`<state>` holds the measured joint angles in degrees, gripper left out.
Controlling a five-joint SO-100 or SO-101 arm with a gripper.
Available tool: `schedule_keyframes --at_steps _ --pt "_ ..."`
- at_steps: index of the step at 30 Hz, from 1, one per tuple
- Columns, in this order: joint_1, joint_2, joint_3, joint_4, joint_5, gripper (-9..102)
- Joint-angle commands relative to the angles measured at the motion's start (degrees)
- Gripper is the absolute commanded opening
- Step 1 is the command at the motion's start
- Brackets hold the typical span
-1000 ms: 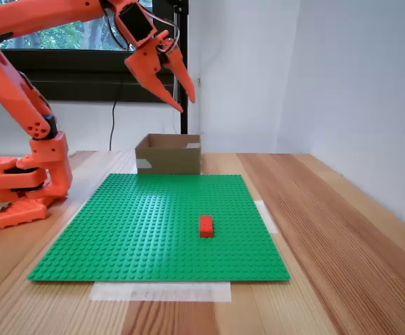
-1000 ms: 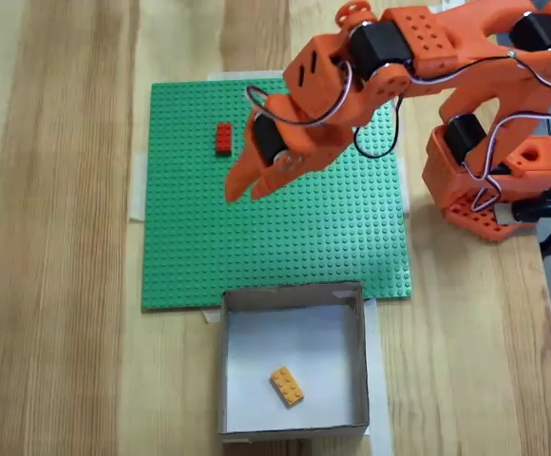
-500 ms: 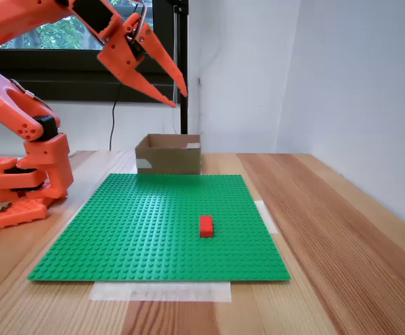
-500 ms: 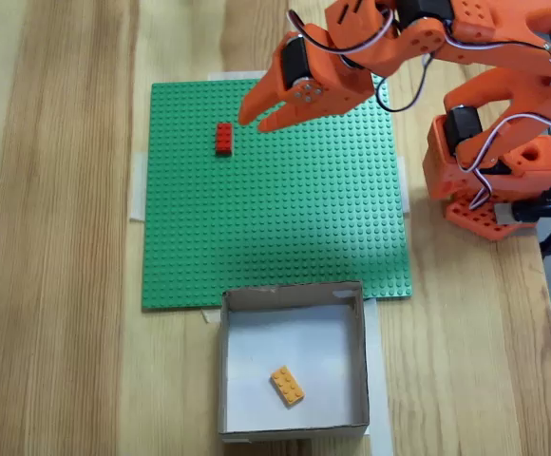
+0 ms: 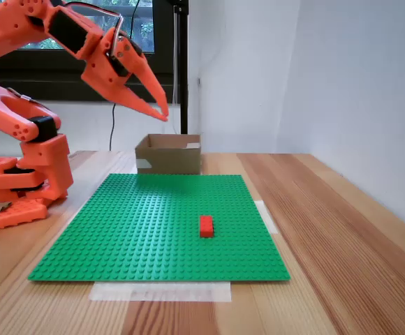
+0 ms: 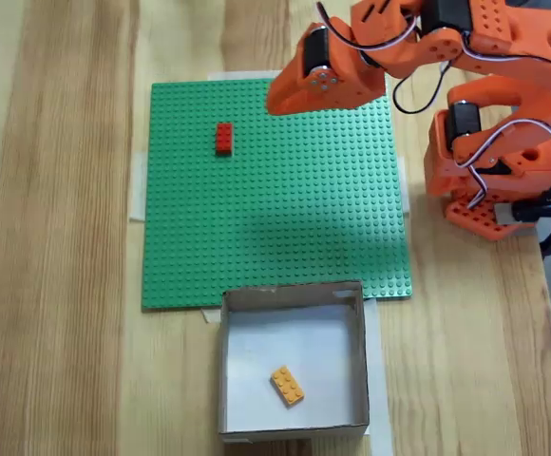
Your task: Pick the yellow lego block and put it in the box.
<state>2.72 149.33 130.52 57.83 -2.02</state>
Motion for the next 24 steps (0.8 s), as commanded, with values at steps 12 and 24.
schedule_keyframes --at_steps 12,24 --pt "-1.9 14.9 17.8 -7.8 4.0 -1" --pt "-4.6 21.9 29.4 -8.5 2.5 -1"
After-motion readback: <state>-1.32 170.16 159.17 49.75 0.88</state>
